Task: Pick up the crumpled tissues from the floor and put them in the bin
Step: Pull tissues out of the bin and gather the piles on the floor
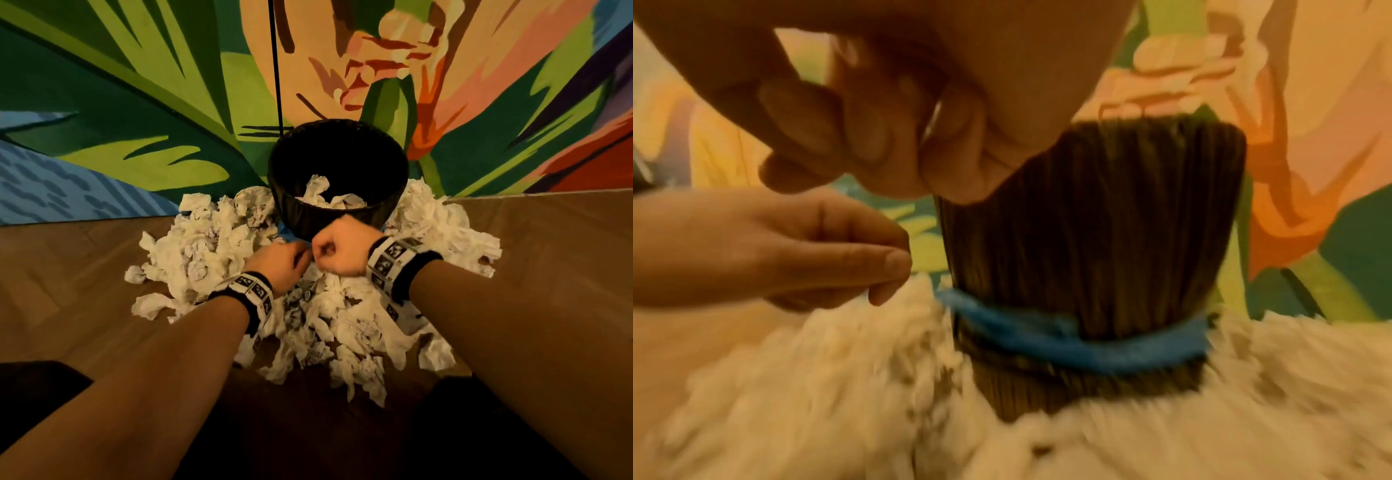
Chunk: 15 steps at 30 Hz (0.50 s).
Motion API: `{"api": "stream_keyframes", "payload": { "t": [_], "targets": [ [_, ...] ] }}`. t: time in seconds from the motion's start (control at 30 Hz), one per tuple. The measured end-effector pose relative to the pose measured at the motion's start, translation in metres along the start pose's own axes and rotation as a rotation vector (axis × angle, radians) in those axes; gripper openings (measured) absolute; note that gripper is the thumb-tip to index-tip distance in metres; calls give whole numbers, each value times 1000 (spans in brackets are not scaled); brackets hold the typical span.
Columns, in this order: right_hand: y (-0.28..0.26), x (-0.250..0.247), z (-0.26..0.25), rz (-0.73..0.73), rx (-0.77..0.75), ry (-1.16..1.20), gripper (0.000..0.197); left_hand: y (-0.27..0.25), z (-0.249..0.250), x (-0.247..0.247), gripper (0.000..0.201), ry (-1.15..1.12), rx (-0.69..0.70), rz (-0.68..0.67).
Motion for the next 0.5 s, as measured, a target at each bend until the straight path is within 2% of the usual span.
{"api": "stream_keyframes", "payload": {
  "t": [0.1, 0.2, 0.27, 0.33, 0.43, 0.5],
  "targets": [
    [-19, 68, 33, -286, 126, -130, 10, -17, -12, 65, 27, 50, -62, -311],
    [-46, 122, 71, -383, 305, -78, 16, -44, -26, 111, 45, -1, -114, -474],
    [-64, 154, 86, -418, 397, -9, 22, -57, -36, 129, 52, 48, -123, -508],
    [-79, 184, 90, -496, 415, -3, 35, -66, -44, 141, 57, 118, -125, -528],
    [-99, 212, 87, -593, 394, -82, 69, -69, -47, 147, 53, 220, -111, -540],
    [-104, 215, 86, -552, 396, -122, 76, -67, -46, 148, 44, 262, -110, -530]
  ]
}}
Point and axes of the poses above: each hand's wrist, its own y-axis towards the middle knuckle, its own x-axis out of the palm, z = x × y, the point moved 10 cm from there along y, towards the middle knuckle, and after that the axes turned 5 degrees about -x, right-handed, at the moved point
